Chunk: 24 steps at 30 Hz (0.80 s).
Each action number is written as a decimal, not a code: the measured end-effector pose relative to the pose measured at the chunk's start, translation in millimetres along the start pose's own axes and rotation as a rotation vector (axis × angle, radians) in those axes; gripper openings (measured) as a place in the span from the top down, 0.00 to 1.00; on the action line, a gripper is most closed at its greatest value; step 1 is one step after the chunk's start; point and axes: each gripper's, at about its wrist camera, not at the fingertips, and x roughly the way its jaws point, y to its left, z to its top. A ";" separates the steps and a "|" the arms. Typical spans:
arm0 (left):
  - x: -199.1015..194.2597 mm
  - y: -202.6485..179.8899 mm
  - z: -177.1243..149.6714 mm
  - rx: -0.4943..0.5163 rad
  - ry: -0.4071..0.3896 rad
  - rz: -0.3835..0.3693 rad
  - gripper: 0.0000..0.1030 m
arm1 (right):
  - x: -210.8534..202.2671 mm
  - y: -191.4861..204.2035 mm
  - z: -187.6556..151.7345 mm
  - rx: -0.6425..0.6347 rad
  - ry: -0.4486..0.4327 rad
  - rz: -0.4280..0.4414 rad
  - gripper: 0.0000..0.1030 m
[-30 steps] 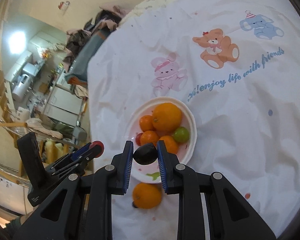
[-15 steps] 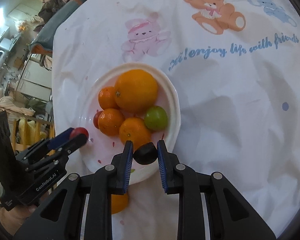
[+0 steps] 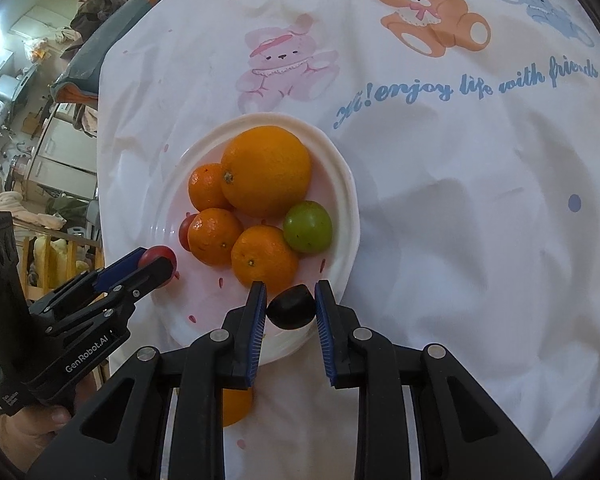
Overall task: Organize fruits
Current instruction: 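Carry the held tomato and plum over the pink plate, then open both grippers to drop the tomato and plum into the plate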
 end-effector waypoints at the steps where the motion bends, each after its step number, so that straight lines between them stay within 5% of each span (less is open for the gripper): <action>1: 0.2 0.3 -0.2 -0.003 0.002 0.005 0.72 | -0.3 0.1 -0.5 0.000 -0.001 -0.002 0.73; 4: 1.6 1.5 1.2 -0.010 0.015 -0.005 0.70 | 1.0 0.5 0.1 0.000 -0.002 -0.003 0.72; 9: -4.7 2.2 2.9 -0.024 -0.014 0.003 0.27 | -3.4 4.0 1.5 -0.019 -0.021 -0.015 0.72; 14: -6.2 2.7 3.2 -0.029 -0.012 -0.004 0.27 | -10.2 7.7 2.9 -0.031 -0.047 -0.029 0.67; 16: -7.1 2.8 3.1 -0.027 -0.017 0.003 0.27 | -13.9 6.5 3.9 -0.017 -0.058 -0.012 0.43; 24: -13.5 5.1 3.1 -0.038 -0.050 0.007 0.27 | -28.9 6.3 6.9 0.004 -0.104 0.017 0.41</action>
